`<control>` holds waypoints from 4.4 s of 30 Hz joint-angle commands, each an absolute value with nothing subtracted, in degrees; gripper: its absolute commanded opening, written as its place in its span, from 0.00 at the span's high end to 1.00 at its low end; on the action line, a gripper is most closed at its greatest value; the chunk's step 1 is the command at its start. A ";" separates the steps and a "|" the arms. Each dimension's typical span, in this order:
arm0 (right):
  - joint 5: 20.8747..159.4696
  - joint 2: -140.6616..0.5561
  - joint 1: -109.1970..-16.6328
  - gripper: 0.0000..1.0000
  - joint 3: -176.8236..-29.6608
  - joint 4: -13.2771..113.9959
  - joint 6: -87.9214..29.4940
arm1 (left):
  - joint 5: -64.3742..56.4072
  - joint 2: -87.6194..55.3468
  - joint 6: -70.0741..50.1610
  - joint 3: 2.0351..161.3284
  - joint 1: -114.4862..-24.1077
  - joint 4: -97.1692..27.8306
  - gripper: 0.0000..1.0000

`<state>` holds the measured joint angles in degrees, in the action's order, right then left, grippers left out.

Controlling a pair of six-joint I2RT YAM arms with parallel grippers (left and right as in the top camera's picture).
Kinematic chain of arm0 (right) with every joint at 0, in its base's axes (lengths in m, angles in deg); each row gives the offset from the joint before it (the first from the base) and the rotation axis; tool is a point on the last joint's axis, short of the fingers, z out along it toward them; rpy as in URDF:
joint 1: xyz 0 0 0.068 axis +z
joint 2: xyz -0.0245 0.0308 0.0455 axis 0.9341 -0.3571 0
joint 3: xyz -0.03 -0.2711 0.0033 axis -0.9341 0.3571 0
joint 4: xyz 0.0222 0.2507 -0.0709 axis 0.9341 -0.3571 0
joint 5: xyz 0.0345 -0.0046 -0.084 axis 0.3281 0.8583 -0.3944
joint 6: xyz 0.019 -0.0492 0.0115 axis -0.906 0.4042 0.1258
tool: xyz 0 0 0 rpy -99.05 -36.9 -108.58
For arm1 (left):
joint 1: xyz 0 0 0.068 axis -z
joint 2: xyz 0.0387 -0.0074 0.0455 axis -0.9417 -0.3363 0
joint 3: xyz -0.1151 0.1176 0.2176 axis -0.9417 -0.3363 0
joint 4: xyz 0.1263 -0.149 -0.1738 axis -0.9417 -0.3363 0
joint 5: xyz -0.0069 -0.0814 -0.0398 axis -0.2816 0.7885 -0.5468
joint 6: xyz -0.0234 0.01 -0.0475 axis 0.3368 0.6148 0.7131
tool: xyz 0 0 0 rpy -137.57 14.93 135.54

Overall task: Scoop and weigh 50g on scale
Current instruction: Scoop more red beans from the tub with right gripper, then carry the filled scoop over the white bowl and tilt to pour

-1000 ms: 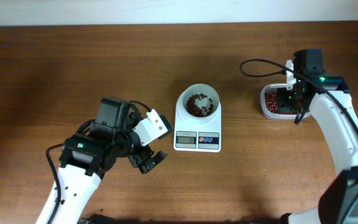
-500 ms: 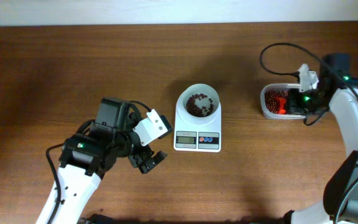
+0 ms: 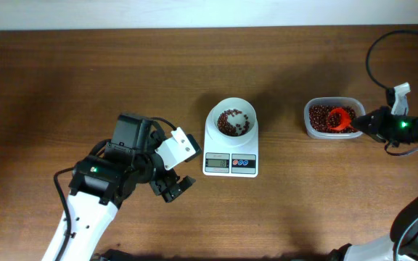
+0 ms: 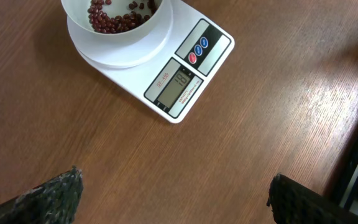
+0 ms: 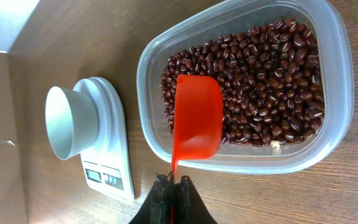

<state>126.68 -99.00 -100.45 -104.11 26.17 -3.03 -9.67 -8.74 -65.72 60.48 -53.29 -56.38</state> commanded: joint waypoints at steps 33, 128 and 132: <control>129.55 -99.88 -63.32 0.96 -104.28 39.55 7.44 | -8.86 -8.50 -66.40 61.25 -53.64 -56.27 0.01; 106.69 -90.70 -50.34 0.96 -104.70 45.58 9.28 | -8.88 -8.50 -66.40 61.25 -53.64 -56.30 0.01; 97.35 -89.06 -47.28 0.96 -104.70 46.15 8.18 | -8.86 -8.50 -66.40 61.25 -53.64 -56.27 0.01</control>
<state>101.77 -91.13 -48.19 -104.11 45.71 8.77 -9.64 -8.74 -65.70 60.48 -53.29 -56.38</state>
